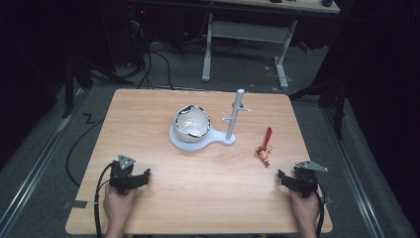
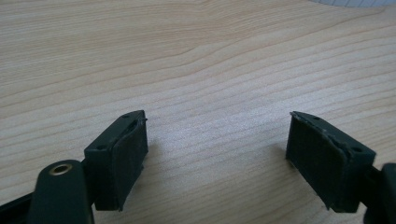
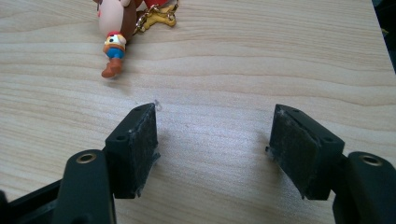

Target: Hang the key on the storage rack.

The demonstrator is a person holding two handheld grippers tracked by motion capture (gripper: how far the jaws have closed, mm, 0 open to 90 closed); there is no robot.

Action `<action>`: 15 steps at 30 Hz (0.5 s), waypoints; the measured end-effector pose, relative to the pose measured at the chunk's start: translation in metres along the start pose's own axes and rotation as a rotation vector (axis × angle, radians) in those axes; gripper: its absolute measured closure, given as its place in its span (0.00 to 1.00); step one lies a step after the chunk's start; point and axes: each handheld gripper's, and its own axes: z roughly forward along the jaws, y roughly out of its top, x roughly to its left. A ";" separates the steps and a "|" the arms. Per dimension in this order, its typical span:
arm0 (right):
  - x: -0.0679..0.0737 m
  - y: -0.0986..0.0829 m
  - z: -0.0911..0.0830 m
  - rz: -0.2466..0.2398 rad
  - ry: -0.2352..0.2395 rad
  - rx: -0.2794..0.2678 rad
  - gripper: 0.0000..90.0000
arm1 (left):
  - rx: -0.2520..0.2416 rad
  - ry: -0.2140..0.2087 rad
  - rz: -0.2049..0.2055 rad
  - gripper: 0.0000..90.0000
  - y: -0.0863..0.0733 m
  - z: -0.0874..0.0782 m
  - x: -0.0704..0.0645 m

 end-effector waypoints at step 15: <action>0.000 0.000 0.000 0.009 -0.012 0.002 0.33 | -0.001 0.000 -0.001 0.23 0.000 0.000 0.000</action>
